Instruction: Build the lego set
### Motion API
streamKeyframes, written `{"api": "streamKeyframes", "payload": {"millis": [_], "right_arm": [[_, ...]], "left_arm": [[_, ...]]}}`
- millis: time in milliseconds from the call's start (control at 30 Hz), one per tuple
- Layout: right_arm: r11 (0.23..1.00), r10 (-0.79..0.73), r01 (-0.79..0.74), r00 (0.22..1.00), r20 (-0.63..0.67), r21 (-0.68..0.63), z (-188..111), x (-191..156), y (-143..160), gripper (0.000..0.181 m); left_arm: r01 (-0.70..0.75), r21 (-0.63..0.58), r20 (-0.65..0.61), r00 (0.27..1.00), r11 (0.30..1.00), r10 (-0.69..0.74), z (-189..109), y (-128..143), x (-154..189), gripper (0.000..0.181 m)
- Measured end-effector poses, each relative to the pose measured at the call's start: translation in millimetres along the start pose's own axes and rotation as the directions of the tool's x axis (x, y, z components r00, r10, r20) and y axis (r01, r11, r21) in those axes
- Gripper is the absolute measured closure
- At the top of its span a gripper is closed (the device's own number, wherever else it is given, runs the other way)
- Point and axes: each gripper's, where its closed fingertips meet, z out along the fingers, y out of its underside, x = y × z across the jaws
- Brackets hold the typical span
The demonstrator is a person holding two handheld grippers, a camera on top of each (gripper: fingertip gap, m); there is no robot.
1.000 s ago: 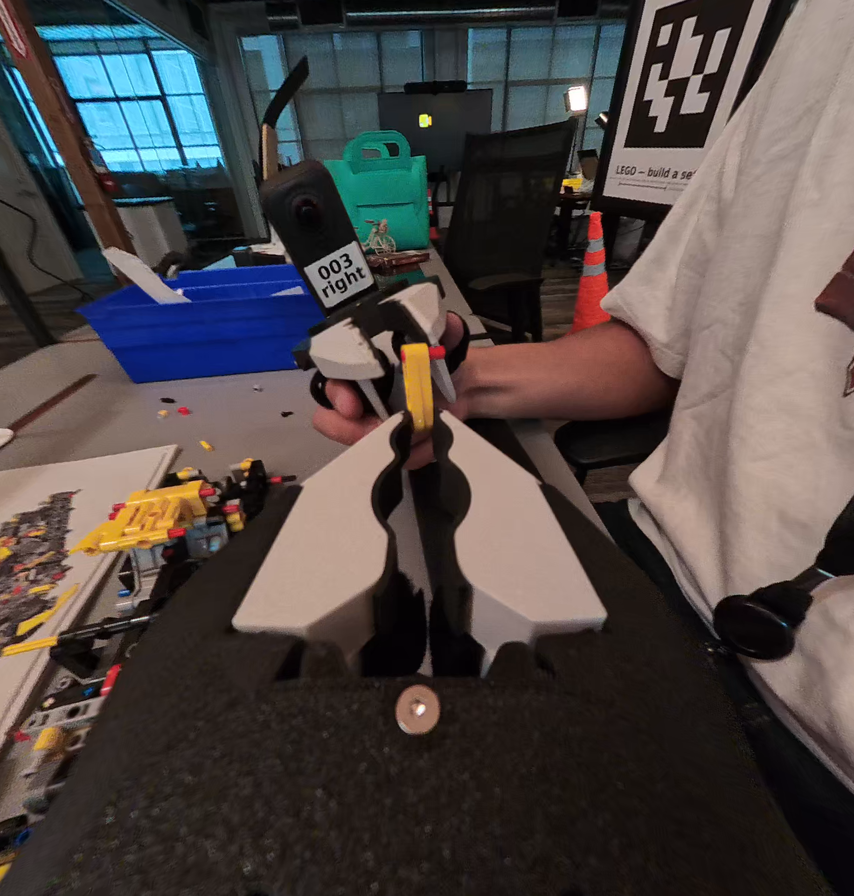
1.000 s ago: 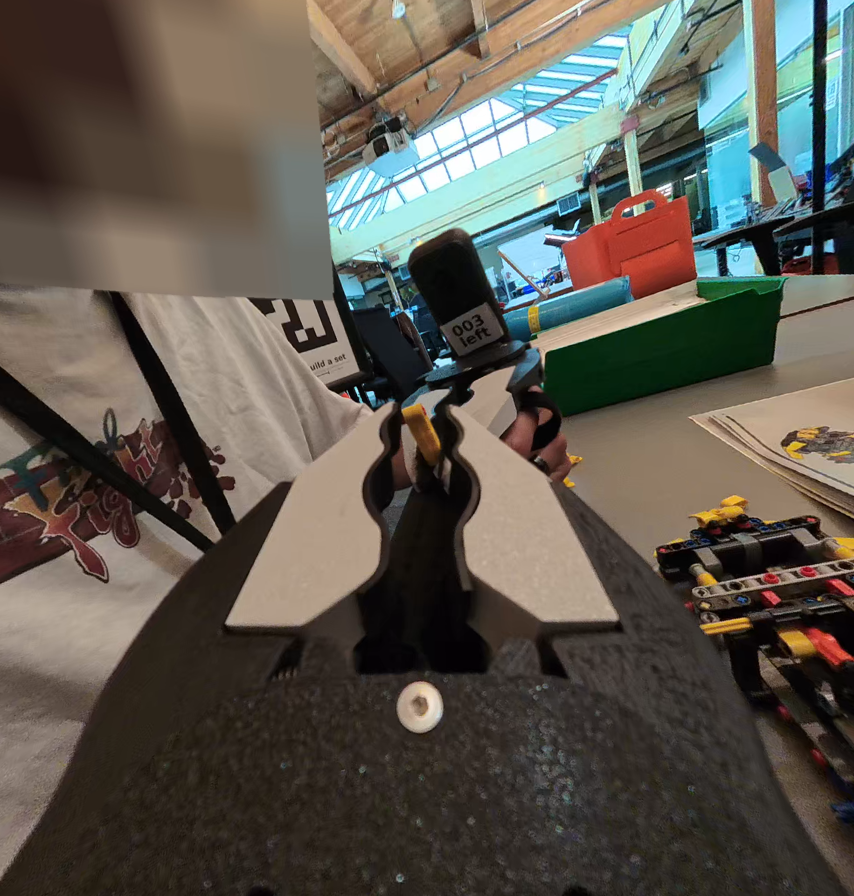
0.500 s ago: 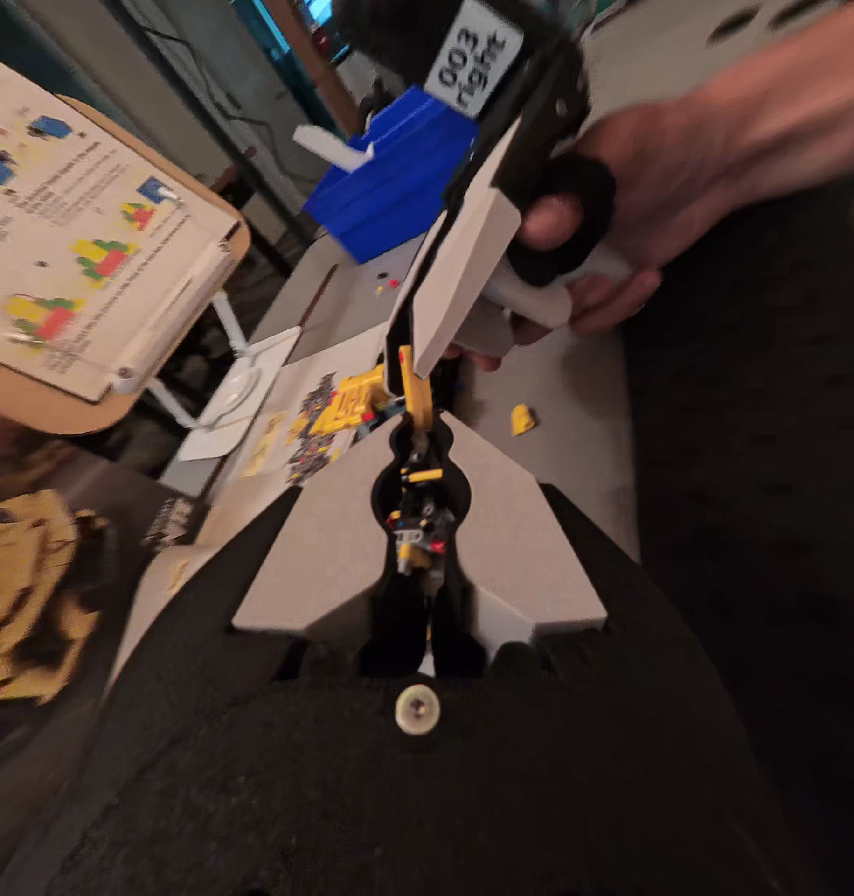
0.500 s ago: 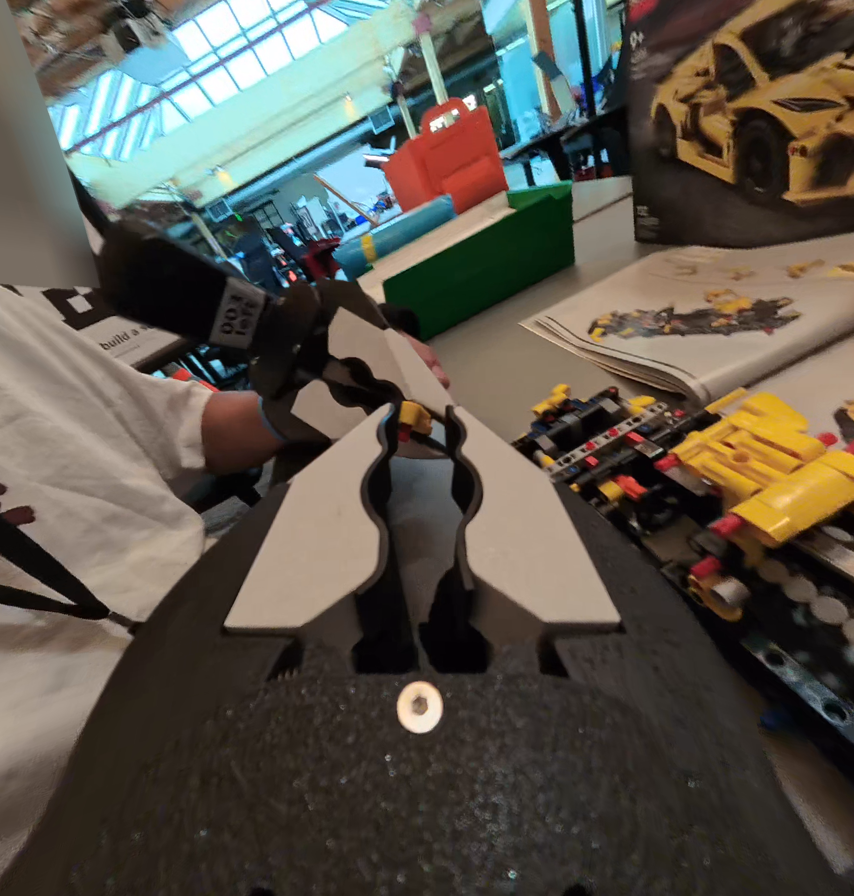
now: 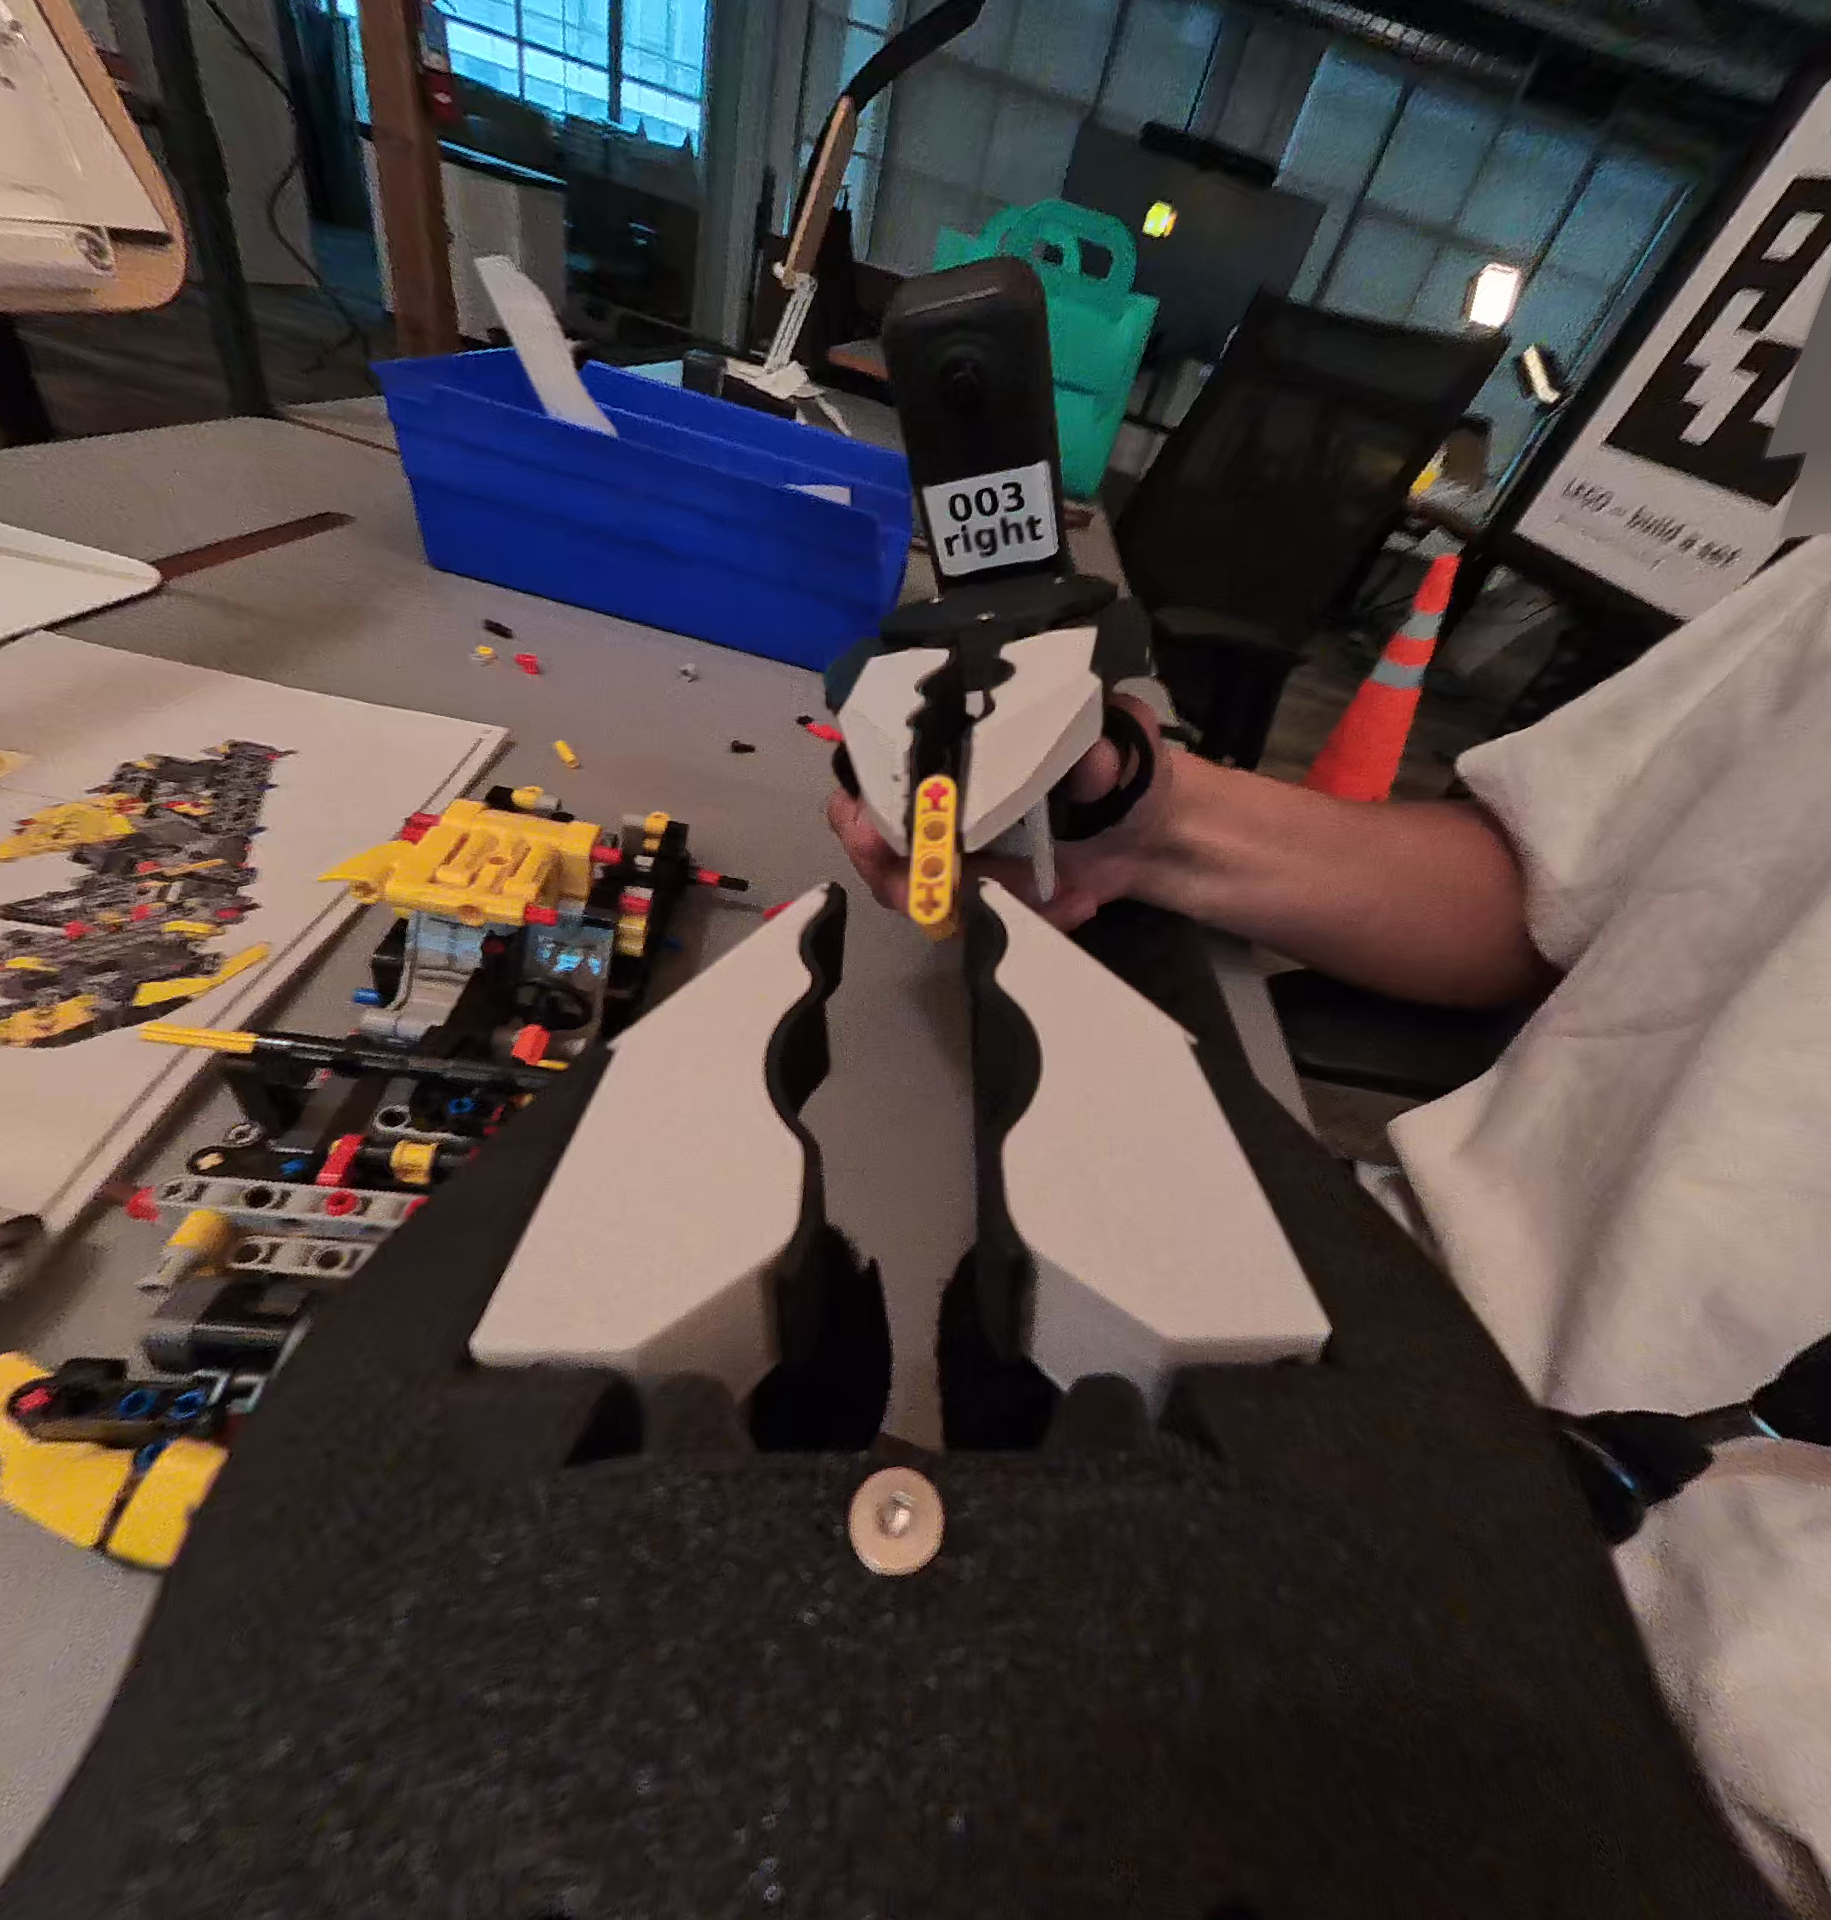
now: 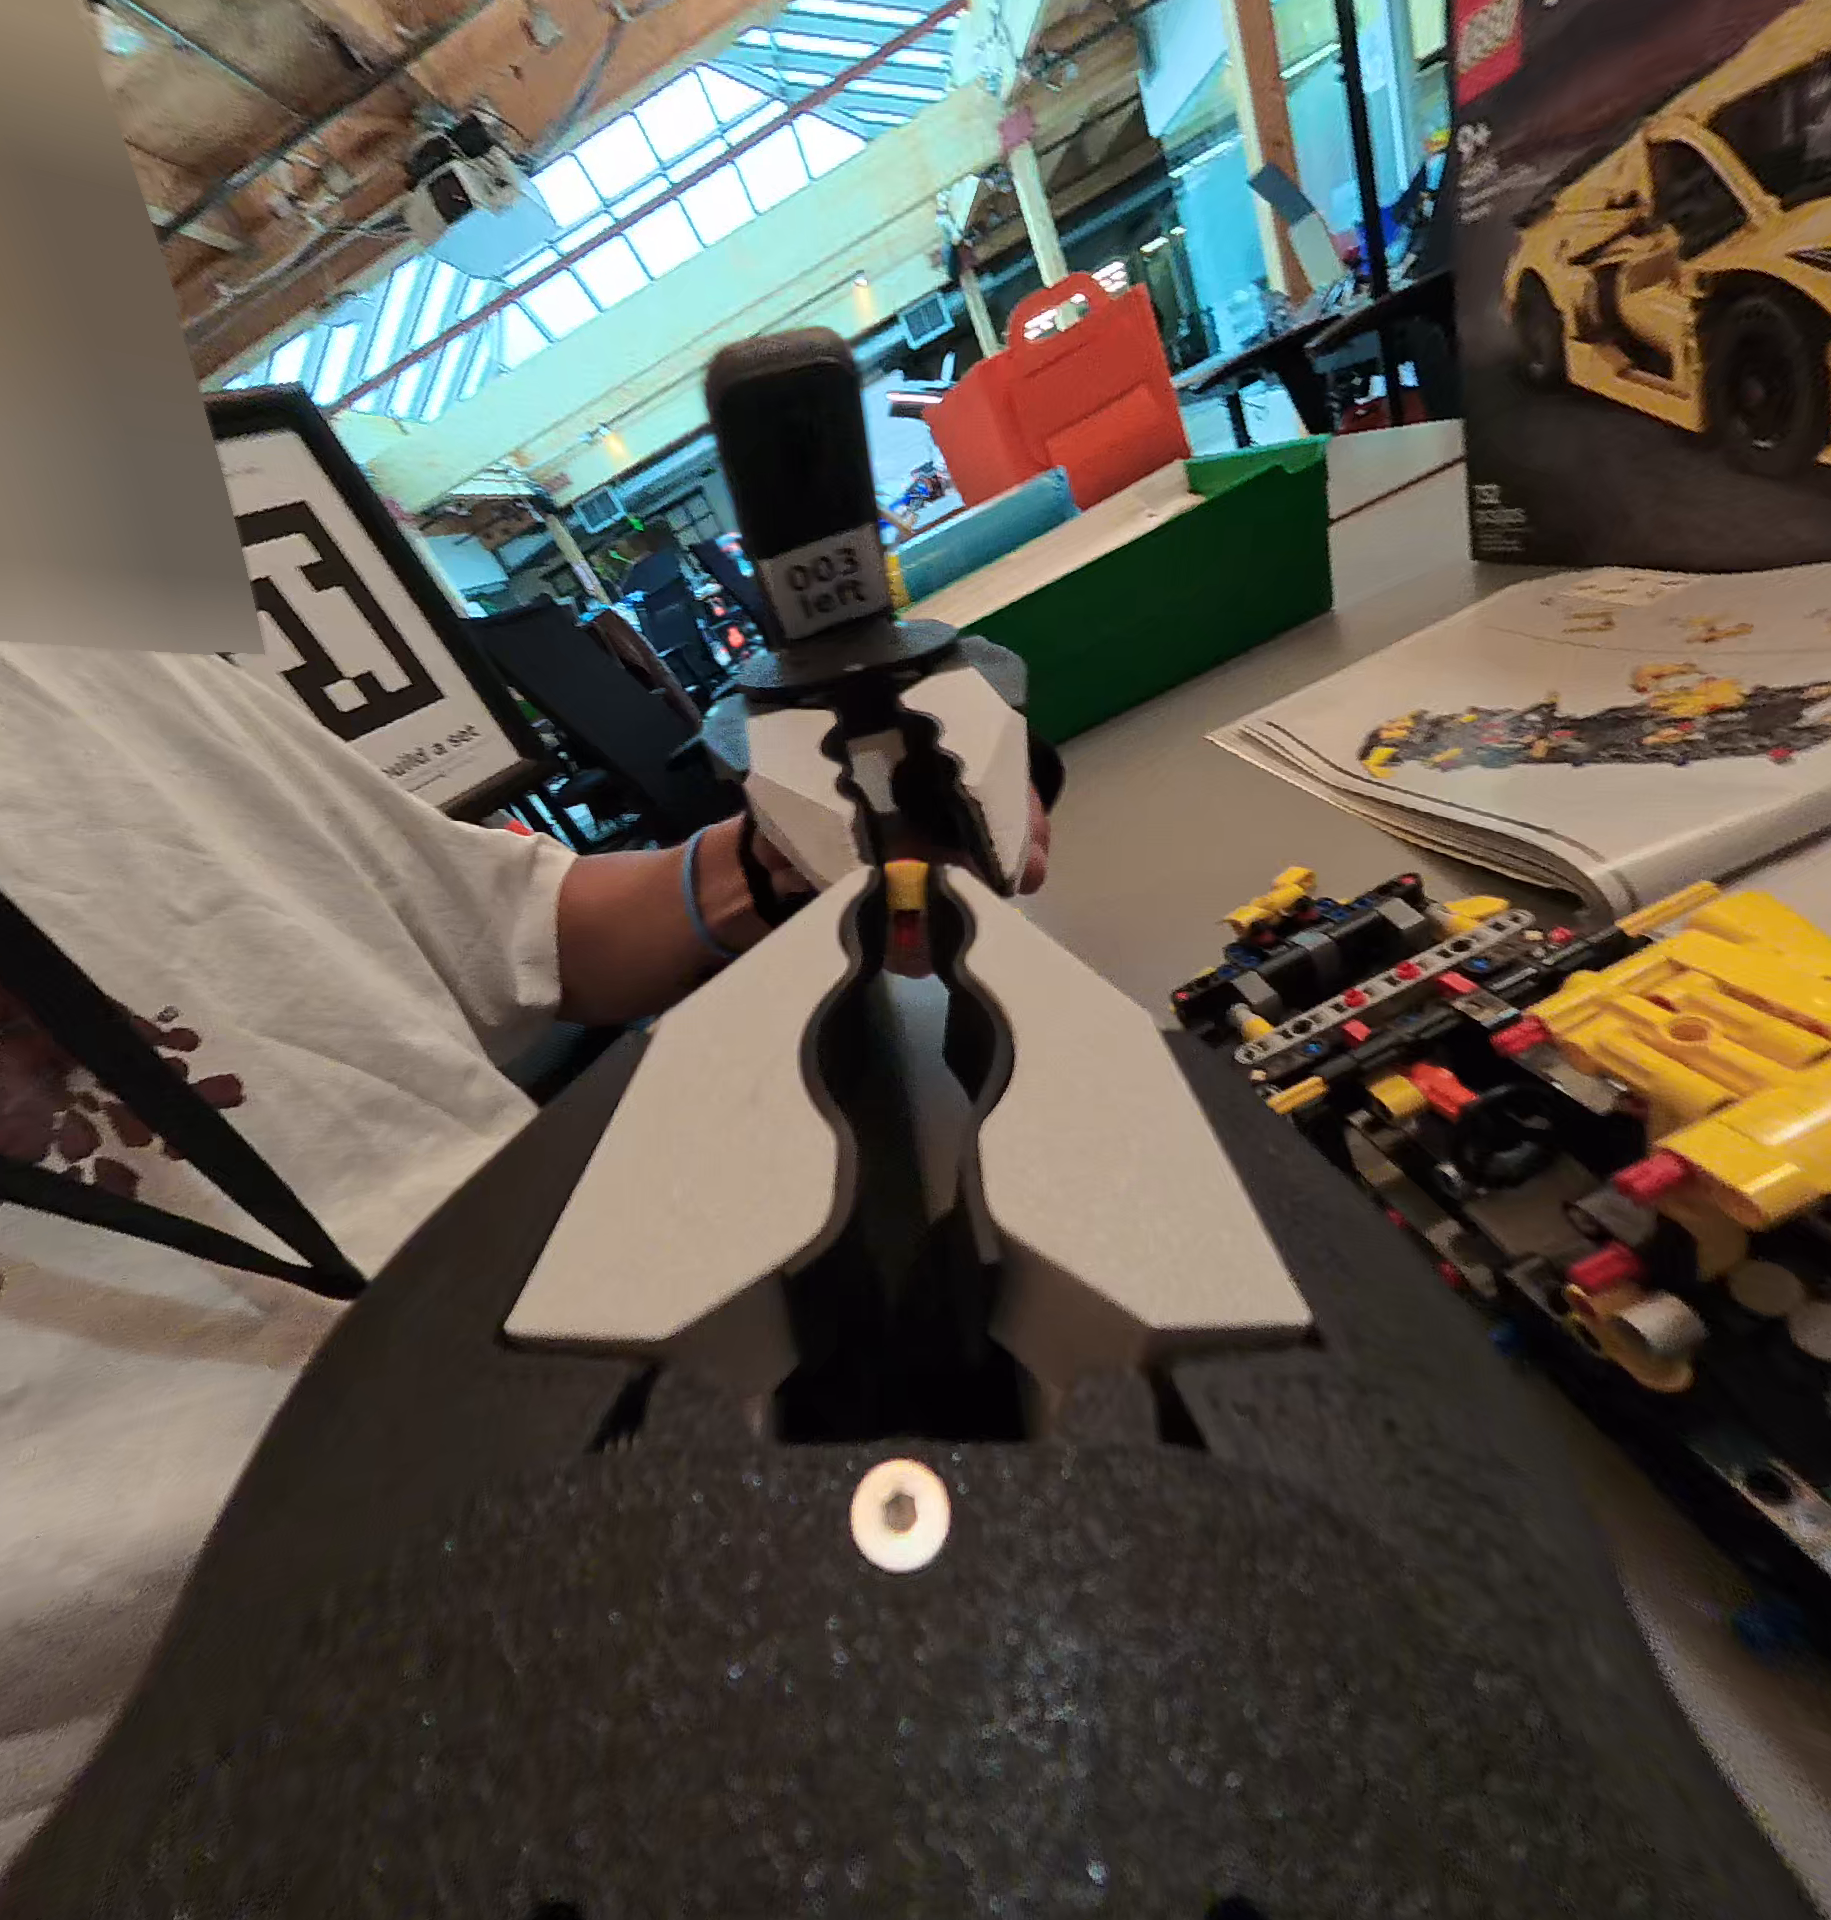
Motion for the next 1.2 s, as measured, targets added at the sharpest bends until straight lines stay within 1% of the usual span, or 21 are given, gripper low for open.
{"api": "streamKeyframes", "payload": {"millis": [100,233,300,367,400,433,500,533,567,600,633,700,733,767,800,833,933,967,1033,1133,1200], "right_arm": [[1.000,-0.004,0.004,1.000,0.007,0.005,-0.2,-1.7,-0.9,0.175],[1.000,0.020,-0.021,0.999,0.049,0.012,-0.1,-7.1,-1.5,0.175],[0.999,0.048,-0.049,0.996,0.077,0.012,0.2,-9.9,-1.4,0.174],[0.998,0.050,-0.052,0.995,0.084,0.022,1.0,-10.6,-2.3,0.174],[0.998,0.053,-0.055,0.995,0.090,0.027,1.1,-11.1,-3.2,0.173],[0.998,0.040,-0.044,0.996,0.078,0.050,-0.9,-9.0,-7.8,0.170],[0.987,0.000,-0.003,1.000,0.017,0.161,-17.0,-0.5,-29.7,0.165],[0.981,-0.022,0.034,0.998,-0.064,0.193,-29.3,12.2,-37.5,0.166],[0.978,-0.045,0.080,0.982,-0.183,0.190,-44.0,30.5,-41.4,0.166],[0.975,-0.075,0.135,0.947,-0.313,0.175,-61.1,49.1,-44.5,0.166],[0.970,-0.109,0.194,0.890,-0.443,0.149,-79.6,67.0,-46.5,0.166],[0.958,-0.175,0.282,0.725,-0.666,0.054,-116.7,98.2,-45.5,0.166],[0.955,-0.181,0.297,0.651,-0.737,0.028,-132.2,108.3,-45.6,0.166],[0.955,-0.169,0.295,0.611,-0.774,0.025,-141.5,113.4,-45.5,0.167],[0.959,-0.154,0.283,0.598,-0.786,0.027,-144.4,116.0,-43.5,0.167],[0.962,-0.154,0.271,0.603,-0.783,0.019,-142.2,117.1,-39.6,0.166],[0.971,-0.191,0.228,0.588,-0.786,-0.065,-135.0,123.8,-24.3,0.169],[0.972,-0.199,0.221,0.596,-0.778,-0.079,-131.6,124.1,-21.6,0.169],[0.972,-0.203,0.219,0.602,-0.773,-0.085,-128.6,123.5,-20.9,0.170],[0.973,-0.196,0.217,0.613,-0.765,-0.075,-127.7,122.8,-20.8,0.172],[0.979,-0.173,0.193,0.633,-0.755,-0.062,-126.3,123.9,-18.5,0.172]], "left_arm": [[0.009,0.009,-0.053,0.999,1.000,-0.009,0.0,0.6,7.7,0.173],[0.065,0.032,-0.117,0.991,0.997,-0.061,-1.3,-1.6,13.3,0.174],[0.159,0.037,-0.182,0.972,0.987,-0.150,-2.3,-2.4,16.2,0.174],[0.290,0.033,-0.253,0.928,0.957,-0.272,-3.5,-3.9,16.6,0.174],[0.346,0.026,-0.280,0.903,0.938,-0.325,-3.7,-4.3,16.0,0.174],[0.378,0.022,-0.281,0.891,0.925,-0.357,-3.5,-3.9,13.1,0.174],[0.403,0.019,-0.242,0.890,0.915,-0.387,-3.1,-0.3,3.7,0.174],[0.427,0.028,-0.216,0.886,0.904,-0.411,-3.8,0.3,-3.2,0.174],[0.467,0.047,-0.197,0.871,0.883,-0.450,-5.9,-0.6,-11.2,0.174],[0.521,0.074,-0.189,0.845,0.850,-0.501,-9.2,-2.5,-20.3,0.174],[0.580,0.106,-0.186,0.809,0.807,-0.557,-13.4,-4.6,-30.4,0.174],[0.690,0.173,-0.231,0.722,0.703,-0.652,-24.5,-11.4,-46.9,0.174],[0.729,0.197,-0.260,0.683,0.655,-0.682,-29.7,-14.7,-52.9,0.174],[0.754,0.218,-0.262,0.657,0.619,-0.707,-33.0,-14.7,-60.3,0.174],[0.766,0.239,-0.240,0.642,0.597,-0.728,-35.2,-11.5,-68.3,0.174],[0.776,0.251,-0.225,0.628,0.579,-0.745,-37.0,-8.3,-74.2,0.174],[0.817,0.268,-0.255,0.571,0.510,-0.780,-41.1,-6.3,-82.1,0.175],[0.827,0.267,-0.267,0.556,0.494,-0.787,-41.4,-6.0,-82.8,0.174],[0.833,0.257,-0.281,0.549,0.490,-0.787,-40.6,-6.2,-81.3,0.174],[0.817,0.252,-0.251,0.573,0.519,-0.780,-37.9,-3.2,-80.4,0.175],[0.815,0.249,-0.254,0.576,0.523,-0.777,-37.7,-3.7,-79.6,0.174]]}}
